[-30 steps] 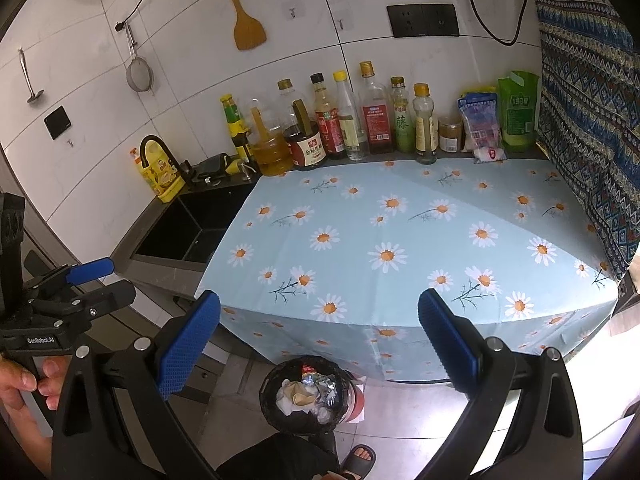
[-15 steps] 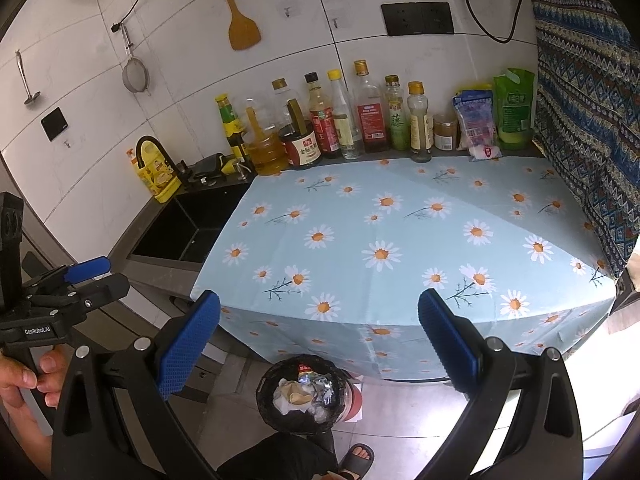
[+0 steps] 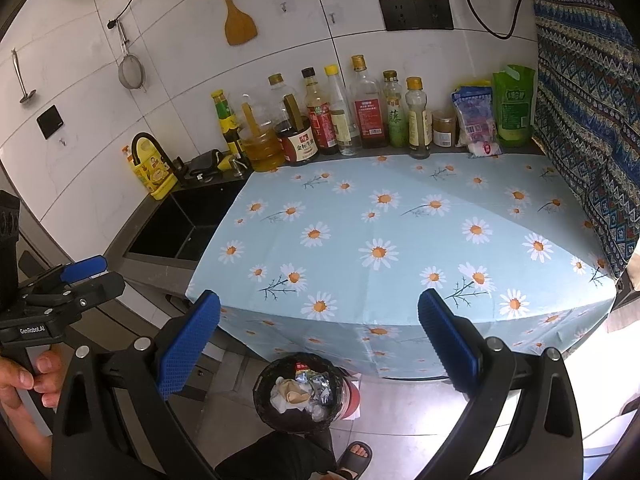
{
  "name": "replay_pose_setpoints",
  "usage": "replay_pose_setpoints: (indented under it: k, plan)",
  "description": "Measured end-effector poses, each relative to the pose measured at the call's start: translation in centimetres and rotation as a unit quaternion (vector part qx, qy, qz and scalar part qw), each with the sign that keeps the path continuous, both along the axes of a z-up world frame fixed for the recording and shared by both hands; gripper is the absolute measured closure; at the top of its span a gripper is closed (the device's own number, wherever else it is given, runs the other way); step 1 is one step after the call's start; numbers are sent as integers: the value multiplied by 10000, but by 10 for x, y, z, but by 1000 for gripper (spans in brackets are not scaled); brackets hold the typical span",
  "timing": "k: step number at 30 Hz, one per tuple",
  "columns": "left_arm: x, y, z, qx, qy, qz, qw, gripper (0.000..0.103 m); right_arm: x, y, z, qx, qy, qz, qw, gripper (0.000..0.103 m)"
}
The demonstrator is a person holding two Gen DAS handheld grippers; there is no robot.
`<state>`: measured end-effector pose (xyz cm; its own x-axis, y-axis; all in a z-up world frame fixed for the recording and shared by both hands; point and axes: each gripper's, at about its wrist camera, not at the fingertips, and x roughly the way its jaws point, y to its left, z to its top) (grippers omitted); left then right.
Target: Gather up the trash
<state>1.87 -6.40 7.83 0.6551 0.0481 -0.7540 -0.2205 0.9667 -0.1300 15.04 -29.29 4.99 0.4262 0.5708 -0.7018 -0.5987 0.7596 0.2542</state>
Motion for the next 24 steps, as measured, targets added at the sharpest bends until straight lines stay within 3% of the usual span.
replay_pose_setpoints:
  k: [24]
  plan:
    - [-1,-1,-6,47,33,-9,10000,10,2,-3,-9,-54,41,4,10000,5]
